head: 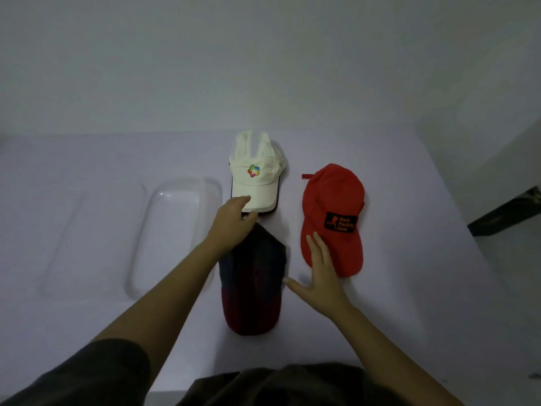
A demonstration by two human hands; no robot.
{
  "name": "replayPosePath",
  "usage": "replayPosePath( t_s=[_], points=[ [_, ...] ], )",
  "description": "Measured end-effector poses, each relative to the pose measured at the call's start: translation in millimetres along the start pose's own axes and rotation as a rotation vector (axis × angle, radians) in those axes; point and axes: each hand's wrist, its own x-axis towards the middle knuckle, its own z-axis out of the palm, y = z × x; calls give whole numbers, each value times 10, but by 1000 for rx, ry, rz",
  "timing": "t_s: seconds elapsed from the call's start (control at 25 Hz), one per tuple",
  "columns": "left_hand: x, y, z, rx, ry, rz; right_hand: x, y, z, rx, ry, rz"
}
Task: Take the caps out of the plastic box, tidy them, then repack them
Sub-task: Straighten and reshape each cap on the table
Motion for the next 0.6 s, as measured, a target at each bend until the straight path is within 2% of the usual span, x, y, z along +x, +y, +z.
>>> replayPosePath(
  t_s=[0.12, 0.2, 0.32, 0.44, 0.6],
  points=[
    [6, -267, -118, 209, -307, -32, -99, -215, 324, 76, -172, 178],
    [-44, -295, -85, 180, -476, -49, -134, -273, 507, 77, -217, 225],
    [-91, -271, -21, 63, -529, -44, -140, -298, 652, 68, -219, 255],
    [-44, -273, -75, 75, -549, 4, -167, -339, 686, 68, -171, 231],
    [0, -269, -221, -79, -696, -71, -243, -338, 671, 38, -131, 203]
  ],
)
